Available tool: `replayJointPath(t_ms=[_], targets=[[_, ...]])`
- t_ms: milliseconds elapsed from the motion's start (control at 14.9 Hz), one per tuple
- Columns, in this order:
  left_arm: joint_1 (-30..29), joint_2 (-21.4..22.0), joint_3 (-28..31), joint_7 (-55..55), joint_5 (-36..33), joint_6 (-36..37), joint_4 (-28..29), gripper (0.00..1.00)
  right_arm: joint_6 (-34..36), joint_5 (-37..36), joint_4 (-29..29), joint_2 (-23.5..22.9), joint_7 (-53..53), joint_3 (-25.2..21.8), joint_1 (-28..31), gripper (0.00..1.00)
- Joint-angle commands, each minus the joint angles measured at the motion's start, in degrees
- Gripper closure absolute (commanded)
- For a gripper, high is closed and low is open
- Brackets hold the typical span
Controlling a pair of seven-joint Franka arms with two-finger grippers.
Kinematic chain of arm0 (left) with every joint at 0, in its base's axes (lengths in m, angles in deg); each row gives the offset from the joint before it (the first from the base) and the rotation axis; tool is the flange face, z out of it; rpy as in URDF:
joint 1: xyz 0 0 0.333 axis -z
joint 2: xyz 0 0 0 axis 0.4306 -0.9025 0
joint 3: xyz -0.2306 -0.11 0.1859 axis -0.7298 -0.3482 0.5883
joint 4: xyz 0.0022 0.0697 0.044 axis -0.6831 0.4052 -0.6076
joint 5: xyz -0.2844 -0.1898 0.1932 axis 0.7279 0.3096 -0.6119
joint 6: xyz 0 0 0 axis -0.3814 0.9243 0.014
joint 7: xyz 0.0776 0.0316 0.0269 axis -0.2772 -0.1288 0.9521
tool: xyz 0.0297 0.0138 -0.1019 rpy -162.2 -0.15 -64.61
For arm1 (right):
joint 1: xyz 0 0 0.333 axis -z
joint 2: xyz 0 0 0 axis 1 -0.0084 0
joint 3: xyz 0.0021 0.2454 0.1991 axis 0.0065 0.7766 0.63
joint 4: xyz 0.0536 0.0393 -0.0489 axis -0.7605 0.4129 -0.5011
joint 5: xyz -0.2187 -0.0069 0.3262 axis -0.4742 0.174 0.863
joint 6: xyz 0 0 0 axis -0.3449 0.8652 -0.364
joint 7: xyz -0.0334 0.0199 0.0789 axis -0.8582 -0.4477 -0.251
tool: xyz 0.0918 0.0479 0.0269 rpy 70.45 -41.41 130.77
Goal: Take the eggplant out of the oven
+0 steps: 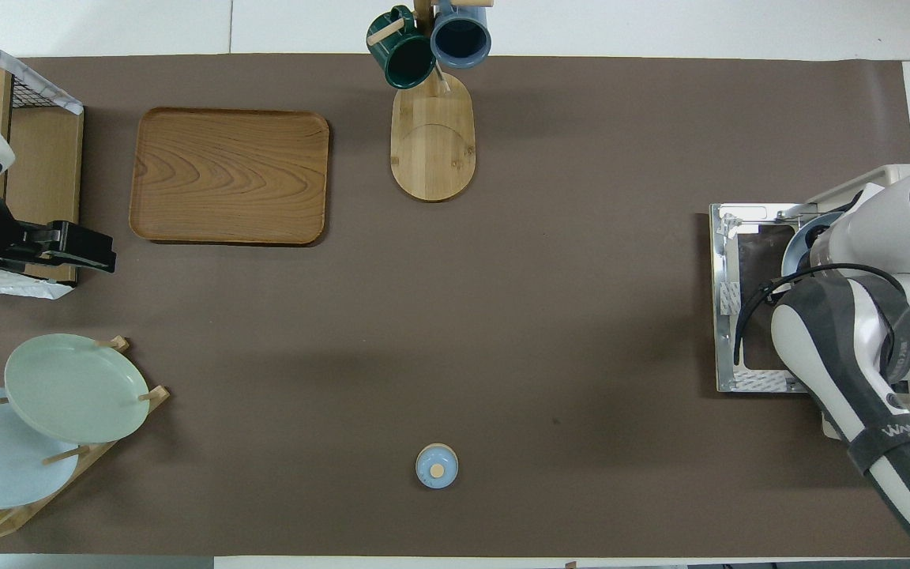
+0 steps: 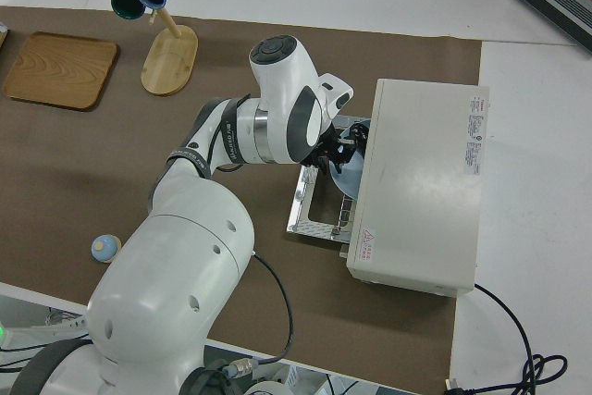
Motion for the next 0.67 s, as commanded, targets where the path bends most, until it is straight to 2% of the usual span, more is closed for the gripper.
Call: replayJointPath(t_ms=[0,134,268,335,536,603], targets=[[0.0,0.5,0.1,0.2,-0.7,0.7,0.2,0.00,-3.8,-1.1,5.0,2.8,2.5,0.4,0.8,1.00],[0.0,0.5,0.1,0.2,-0.7,0.7,0.2,0.00,-1.7,-5.7,2.9,2.3,3.4,0.7,-1.1,1.00],[0.0,0.5,0.1,0.3,-0.7,0.7,0.2,0.00,3.0,-6.4,-1.1,1.4,2.5,0.8,-3.8,1.00],[0.0,0.5,0.1,0.2,-0.7,0.7,0.2,0.00,4.8,-6.3,-2.8,0.9,-0.1,0.8,-6.6,1.00],[0.0,0.5,0.1,0.2,-0.7,0.7,0.2,0.00,8.0,-5.7,-7.0,-0.1,-16.7,0.9,-19.5,1.00],[0.0,0.5,0.1,0.2,-0.7,0.7,0.2,0.00,7.9,-2.9,-8.1,-0.9,-21.3,0.9,-23.1,1.00]])
